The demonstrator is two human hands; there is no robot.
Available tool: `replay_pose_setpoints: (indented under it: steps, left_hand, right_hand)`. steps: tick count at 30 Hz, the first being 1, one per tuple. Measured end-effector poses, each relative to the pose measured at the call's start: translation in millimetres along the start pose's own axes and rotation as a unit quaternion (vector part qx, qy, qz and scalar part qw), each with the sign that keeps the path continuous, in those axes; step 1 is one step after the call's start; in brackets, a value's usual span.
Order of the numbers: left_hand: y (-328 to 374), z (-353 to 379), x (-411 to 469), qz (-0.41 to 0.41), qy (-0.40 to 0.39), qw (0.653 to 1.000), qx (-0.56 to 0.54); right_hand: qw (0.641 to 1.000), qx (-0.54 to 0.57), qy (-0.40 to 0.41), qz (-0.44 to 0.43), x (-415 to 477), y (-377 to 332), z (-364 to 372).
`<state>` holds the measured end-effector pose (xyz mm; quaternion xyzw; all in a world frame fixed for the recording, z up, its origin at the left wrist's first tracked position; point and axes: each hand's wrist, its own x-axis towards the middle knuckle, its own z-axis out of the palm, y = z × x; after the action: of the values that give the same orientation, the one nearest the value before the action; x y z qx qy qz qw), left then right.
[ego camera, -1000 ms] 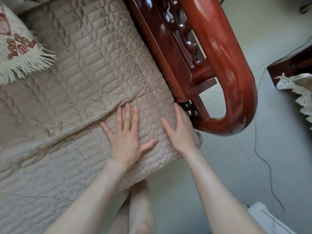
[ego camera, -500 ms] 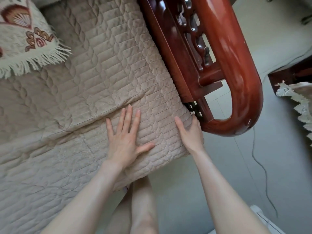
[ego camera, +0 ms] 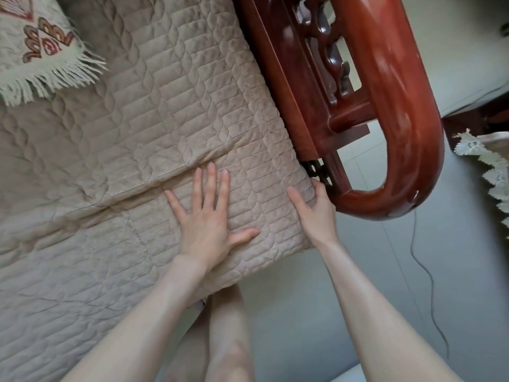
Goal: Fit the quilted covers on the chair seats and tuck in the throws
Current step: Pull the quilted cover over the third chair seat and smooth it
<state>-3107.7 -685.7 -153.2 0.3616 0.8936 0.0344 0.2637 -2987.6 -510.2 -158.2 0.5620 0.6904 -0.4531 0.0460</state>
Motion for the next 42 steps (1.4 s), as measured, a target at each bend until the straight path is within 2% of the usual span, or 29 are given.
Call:
replay_pose_setpoints:
  steps: [11,13,16,19,22,26,28,31,33,35,37,39,42]
  left_hand:
    - [1.4,5.8,0.8,-0.003,0.026,0.999,0.022]
    - [1.8,5.7,0.1,0.004,0.033,0.999,0.013]
    - [0.6,7.0,-6.8,0.031,0.048,0.998,-0.003]
    - [-12.8,6.3,-18.1,0.048,0.097,0.994,-0.02]
    - [-41.4,-1.6,-26.5,-0.013,0.166,0.986,-0.027]
    - [-79.4,-15.8,-14.4,-0.054,0.194,0.98,0.0]
    - [-101.3,-20.0,-5.1,-0.085,0.156,0.984,-0.008]
    - [-108.4,-27.6,2.4,-0.078,0.119,0.989,-0.028]
    - [-116.8,-40.7,1.3,-0.091,0.151,0.983,-0.043]
    - [-130.9,-57.6,4.2,-0.152,0.201,0.965,-0.068]
    - [-150.9,-67.1,10.8,-0.21,0.208,0.95,-0.102]
    - [-166.7,-68.5,16.2,-0.189,0.226,0.95,-0.107]
    - [-177.0,-61.4,24.8,-0.166,0.271,0.938,-0.14]
  right_hand:
    - [1.0,-0.022,0.001,0.016,5.4,24.6,4.4]
    - [0.998,-0.061,0.013,-0.002,-0.8,24.6,6.2]
    - [0.986,-0.147,0.049,-0.061,-30.1,21.6,12.0]
    - [0.959,-0.2,0.04,-0.199,-56.5,7.3,24.8]
    - [0.931,-0.216,0.01,-0.293,-54.1,-17.1,43.2]
    - [0.906,-0.245,-0.011,-0.344,-31.4,-64.7,68.0]
    - [0.884,-0.279,-0.029,-0.375,-18.7,-90.4,86.0]
    - [0.863,-0.314,-0.034,-0.395,-4.7,-122.2,98.3]
    - [0.849,-0.317,-0.048,-0.419,0.4,-144.8,108.0]
    - [0.831,-0.321,-0.056,-0.451,7.9,-162.6,117.6]
    - [0.812,-0.331,-0.05,-0.479,20.0,-172.4,126.2]
    - [0.796,-0.327,-0.022,-0.509,31.6,-175.7,132.3]
    - [0.801,-0.287,0.006,-0.525,41.3,-179.2,138.9]
